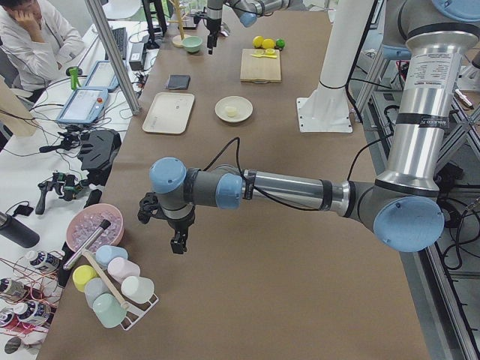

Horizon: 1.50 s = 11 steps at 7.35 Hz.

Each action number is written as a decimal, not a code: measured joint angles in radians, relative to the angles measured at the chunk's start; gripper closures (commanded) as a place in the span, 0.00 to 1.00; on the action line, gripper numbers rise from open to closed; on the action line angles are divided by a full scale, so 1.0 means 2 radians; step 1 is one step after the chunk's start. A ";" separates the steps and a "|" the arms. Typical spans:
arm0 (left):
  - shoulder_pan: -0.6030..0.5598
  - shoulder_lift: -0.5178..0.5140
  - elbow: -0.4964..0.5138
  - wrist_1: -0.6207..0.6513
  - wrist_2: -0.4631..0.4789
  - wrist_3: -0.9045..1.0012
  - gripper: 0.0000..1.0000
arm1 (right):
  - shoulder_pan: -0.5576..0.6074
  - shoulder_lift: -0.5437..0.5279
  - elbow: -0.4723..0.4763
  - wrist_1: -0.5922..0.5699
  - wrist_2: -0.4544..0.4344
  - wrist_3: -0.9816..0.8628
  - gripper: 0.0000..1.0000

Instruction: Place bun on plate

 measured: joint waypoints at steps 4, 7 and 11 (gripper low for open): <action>-0.002 0.001 -0.003 -0.002 0.016 0.001 0.02 | 0.151 -0.089 0.036 -0.120 0.036 -0.319 0.00; -0.002 0.001 -0.004 -0.001 0.018 0.000 0.02 | 0.260 -0.215 0.052 -0.124 0.097 -0.511 0.00; -0.002 0.001 -0.003 0.000 0.018 0.000 0.02 | 0.290 -0.301 0.048 -0.131 0.124 -0.565 0.00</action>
